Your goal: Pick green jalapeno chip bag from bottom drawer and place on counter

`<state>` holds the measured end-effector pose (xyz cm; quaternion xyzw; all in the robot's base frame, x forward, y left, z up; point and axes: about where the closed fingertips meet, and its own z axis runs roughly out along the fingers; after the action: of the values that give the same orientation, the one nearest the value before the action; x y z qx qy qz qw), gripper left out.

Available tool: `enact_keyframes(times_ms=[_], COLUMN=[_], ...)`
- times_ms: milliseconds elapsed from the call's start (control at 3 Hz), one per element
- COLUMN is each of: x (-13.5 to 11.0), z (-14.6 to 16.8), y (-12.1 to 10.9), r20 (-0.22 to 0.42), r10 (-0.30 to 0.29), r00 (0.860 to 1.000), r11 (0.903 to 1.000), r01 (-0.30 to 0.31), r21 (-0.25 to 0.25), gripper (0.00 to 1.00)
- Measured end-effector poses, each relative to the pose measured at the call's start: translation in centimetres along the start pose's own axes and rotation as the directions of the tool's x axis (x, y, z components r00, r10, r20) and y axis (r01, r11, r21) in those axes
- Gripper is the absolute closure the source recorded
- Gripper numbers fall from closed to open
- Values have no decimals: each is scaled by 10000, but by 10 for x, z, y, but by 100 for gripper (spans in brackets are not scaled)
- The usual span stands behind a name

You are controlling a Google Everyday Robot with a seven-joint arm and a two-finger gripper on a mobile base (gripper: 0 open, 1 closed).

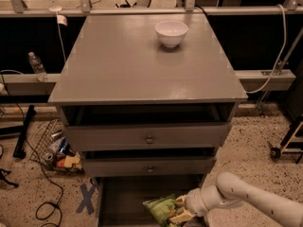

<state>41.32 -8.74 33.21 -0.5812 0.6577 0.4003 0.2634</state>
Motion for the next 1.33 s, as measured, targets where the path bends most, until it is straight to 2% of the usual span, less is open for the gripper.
enact_keyframes(times_ms=[333,667,1000,1333], x=[-56,-109,-109,-130], z=[-22,-55,-54,-65], y=[17,25,25,30], r20=[-658,-1645,-1662,-2192], r10=[-1175,-2063,-2069,-2484], r00=[9909,9646,9641,9435], r11=[9912,9687,9690,9567], r01=[1211,2251,2253,2744], r21=[527,1048,1009,969], gripper=[100,100,100,100])
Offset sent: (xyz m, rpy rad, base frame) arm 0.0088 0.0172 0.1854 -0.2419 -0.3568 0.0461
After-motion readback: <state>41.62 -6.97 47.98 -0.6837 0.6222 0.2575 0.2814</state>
